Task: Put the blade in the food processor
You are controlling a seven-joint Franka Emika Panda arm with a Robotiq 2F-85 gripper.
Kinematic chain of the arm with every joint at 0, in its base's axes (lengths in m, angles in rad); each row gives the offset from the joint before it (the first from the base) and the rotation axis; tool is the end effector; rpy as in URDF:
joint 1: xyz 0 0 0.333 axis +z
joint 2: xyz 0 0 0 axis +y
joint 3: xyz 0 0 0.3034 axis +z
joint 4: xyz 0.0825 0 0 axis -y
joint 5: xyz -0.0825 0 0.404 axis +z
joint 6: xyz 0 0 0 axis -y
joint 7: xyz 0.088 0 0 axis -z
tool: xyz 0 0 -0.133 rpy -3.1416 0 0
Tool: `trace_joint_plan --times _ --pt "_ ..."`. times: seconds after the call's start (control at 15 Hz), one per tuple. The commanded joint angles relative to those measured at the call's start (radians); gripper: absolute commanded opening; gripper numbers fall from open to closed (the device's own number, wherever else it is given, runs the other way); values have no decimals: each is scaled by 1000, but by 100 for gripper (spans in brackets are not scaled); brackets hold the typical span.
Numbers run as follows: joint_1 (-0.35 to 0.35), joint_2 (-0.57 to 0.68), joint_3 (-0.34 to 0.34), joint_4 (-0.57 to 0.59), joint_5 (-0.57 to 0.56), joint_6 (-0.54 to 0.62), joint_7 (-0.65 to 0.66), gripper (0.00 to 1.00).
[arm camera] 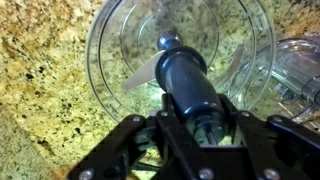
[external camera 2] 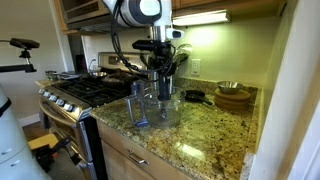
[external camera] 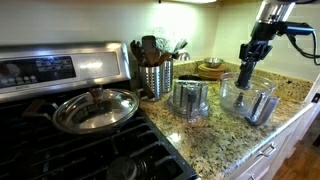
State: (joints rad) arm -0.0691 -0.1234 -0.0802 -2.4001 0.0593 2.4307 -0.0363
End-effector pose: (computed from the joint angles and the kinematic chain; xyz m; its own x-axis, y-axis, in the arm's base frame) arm 0.5074 -0.0747 0.3269 0.9757 -0.1564 0.1534 -0.1505 -0.9874 -0.0494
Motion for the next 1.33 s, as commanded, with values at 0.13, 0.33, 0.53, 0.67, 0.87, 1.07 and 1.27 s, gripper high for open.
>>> trace_joint_plan --times 0.13,0.33,0.53,0.67,0.87,1.07,1.27 --pt "-4 36 4 -13 -22 56 36 21" --pt "-1 49 6 -21 -15 72 36 21" --pt "1 64 11 -29 -20 80 46 21" --pt "3 74 15 -35 -24 82 53 21" --pt "7 90 22 -45 -23 95 53 21" --pt "9 103 27 -60 -50 128 62 21" --pt "12 110 33 -67 -66 156 63 21"
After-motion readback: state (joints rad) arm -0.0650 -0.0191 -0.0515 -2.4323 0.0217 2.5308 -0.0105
